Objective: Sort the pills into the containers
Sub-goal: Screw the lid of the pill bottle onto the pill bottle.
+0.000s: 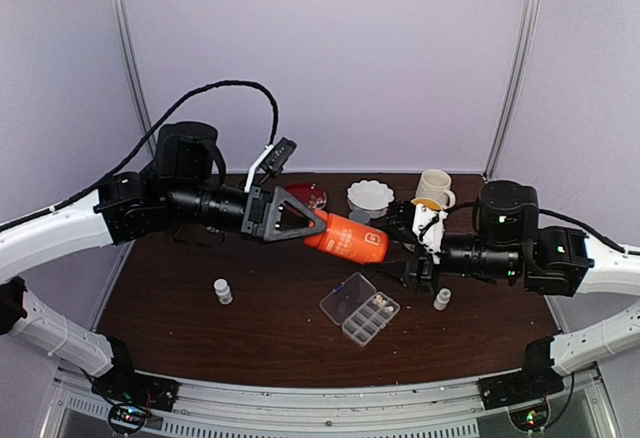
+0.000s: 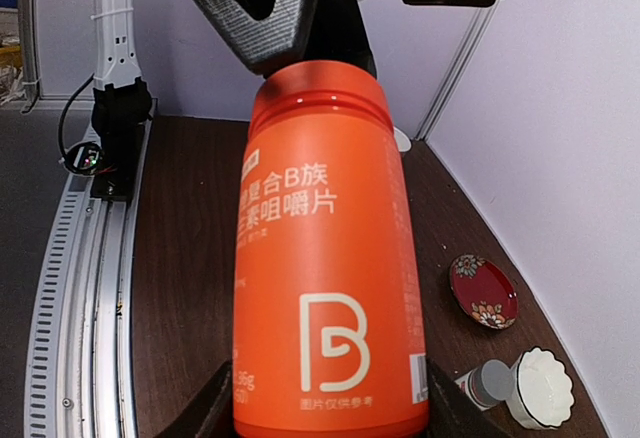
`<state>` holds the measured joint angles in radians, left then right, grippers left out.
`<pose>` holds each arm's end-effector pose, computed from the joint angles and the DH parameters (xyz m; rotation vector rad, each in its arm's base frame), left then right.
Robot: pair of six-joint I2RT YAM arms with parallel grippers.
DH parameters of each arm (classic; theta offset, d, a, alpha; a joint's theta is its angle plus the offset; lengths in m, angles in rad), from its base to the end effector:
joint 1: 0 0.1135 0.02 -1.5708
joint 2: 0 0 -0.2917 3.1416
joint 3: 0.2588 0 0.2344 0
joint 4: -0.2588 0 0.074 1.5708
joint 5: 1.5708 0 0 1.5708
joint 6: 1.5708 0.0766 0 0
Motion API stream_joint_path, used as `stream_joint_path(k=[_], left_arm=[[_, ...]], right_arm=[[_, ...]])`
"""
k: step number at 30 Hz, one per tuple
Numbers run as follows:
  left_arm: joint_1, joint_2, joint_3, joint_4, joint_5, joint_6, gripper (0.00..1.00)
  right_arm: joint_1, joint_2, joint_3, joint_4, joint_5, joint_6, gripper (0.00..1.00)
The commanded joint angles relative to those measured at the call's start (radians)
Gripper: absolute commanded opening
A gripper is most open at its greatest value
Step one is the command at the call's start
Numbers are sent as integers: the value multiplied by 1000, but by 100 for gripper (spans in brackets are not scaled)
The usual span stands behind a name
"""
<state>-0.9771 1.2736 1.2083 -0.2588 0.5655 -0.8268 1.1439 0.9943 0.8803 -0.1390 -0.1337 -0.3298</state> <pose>0.1316 -0.2684 0.3933 0.6278 2.1745 -1.6488 0.0893 0.2209 0.3544 -1.3321 1.3235 0.6902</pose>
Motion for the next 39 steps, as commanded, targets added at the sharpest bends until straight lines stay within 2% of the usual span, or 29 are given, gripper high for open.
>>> stream_joint_path(k=[1, 3, 6, 8, 10, 11, 13, 16, 22, 26, 28, 31, 34, 39], left_arm=[[-2, -13, 2, 28, 18, 15, 72], [-3, -14, 0, 29, 20, 15, 70], [-3, -11, 0, 30, 25, 17, 58], [-3, -7, -1, 30, 30, 20, 47], [-2, -1, 1, 38, 48, 36, 28], [-2, 3, 5, 40, 64, 51, 22], [-4, 3, 12, 35, 83, 100, 18], [-7, -11, 8, 22, 67, 221, 19], [-13, -46, -37, 44, 122, 636, 18], [-14, -60, -18, -50, 121, 1052, 7], [-17, -64, 7, -118, 125, 1327, 2], [-20, -71, 32, -146, 52, 1544, 1], [-23, -59, 78, -160, -53, 1668, 3], [-79, -46, 107, -249, -237, 2049, 3]], right_arm=[[4, -6, 32, 25, 14, 16, 0], [4, -6, 31, 24, 14, 15, 0], [4, -5, 32, 18, 13, 15, 0], [4, -3, 35, 15, 8, 19, 0], [4, -1, 39, 3, -7, 26, 0], [4, 4, 45, -9, -21, 31, 0], [4, 17, 73, -32, -62, 45, 0], [2, 27, 91, -29, -129, 86, 0], [-22, 31, 109, 2, -318, 195, 0], [-42, 23, 97, 35, -405, 267, 0], [-47, 16, 82, 64, -427, 292, 0], [-56, 12, 72, 82, -437, 316, 0], [-63, 19, 75, 82, -451, 329, 0], [-81, 35, 80, 102, -503, 397, 0]])
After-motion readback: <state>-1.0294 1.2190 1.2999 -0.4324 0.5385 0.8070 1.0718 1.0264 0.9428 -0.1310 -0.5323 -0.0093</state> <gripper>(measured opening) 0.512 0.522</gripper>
